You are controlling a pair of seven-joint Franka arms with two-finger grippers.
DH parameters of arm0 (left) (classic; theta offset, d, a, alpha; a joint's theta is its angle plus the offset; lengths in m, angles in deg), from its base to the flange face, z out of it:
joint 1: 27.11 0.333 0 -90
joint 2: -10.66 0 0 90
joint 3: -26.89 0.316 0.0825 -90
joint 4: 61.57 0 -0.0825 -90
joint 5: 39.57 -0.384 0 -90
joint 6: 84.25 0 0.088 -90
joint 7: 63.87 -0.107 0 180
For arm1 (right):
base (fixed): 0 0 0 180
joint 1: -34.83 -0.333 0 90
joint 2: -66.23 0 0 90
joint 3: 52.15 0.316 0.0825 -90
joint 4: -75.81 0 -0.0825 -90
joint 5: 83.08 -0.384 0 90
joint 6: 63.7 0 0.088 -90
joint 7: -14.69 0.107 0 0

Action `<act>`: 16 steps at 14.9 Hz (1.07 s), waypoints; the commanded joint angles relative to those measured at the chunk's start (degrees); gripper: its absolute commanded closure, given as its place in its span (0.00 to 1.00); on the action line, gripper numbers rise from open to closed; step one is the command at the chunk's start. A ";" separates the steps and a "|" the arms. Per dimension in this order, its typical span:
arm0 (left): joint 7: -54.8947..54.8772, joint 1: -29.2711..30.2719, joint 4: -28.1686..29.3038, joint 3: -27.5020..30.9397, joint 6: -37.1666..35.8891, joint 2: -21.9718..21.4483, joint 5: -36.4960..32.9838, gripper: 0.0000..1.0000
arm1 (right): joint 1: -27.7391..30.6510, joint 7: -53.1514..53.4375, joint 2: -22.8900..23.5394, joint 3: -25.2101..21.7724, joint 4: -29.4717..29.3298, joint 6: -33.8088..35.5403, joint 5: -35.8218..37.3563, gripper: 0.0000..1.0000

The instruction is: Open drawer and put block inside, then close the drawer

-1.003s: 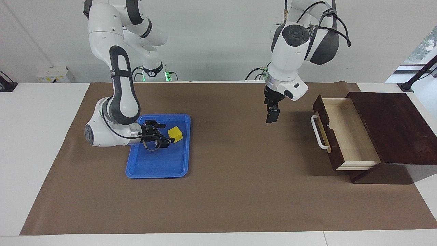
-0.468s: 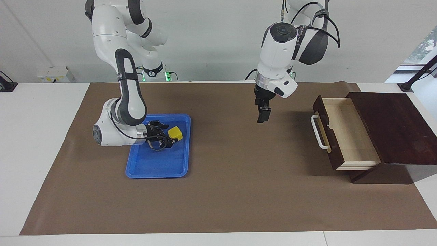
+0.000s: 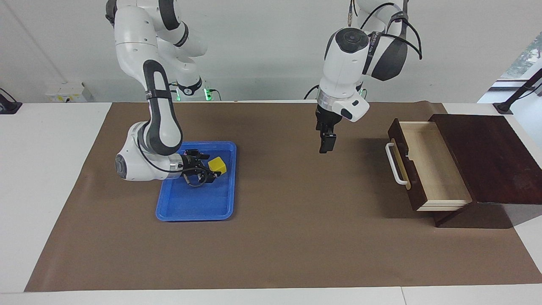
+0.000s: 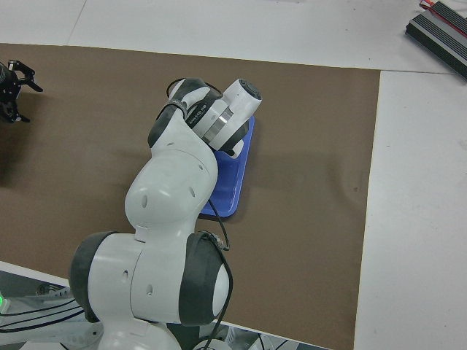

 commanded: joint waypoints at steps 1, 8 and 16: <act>-0.11 -0.26 0.96 0.52 1.28 -0.30 0.53 0.00 | 0.51 0.72 -1.56 0.20 1.36 -0.72 0.09 1.00; -0.11 -0.44 0.87 0.60 0.32 -0.30 0.35 0.00 | 0.69 13.61 -3.67 0.29 -9.69 4.28 -3.77 1.00; -0.03 0.18 0.34 0.69 -0.21 0.66 0.09 0.00 | -8.87 41.66 -6.92 7.41 -14.99 -13.24 -9.05 1.00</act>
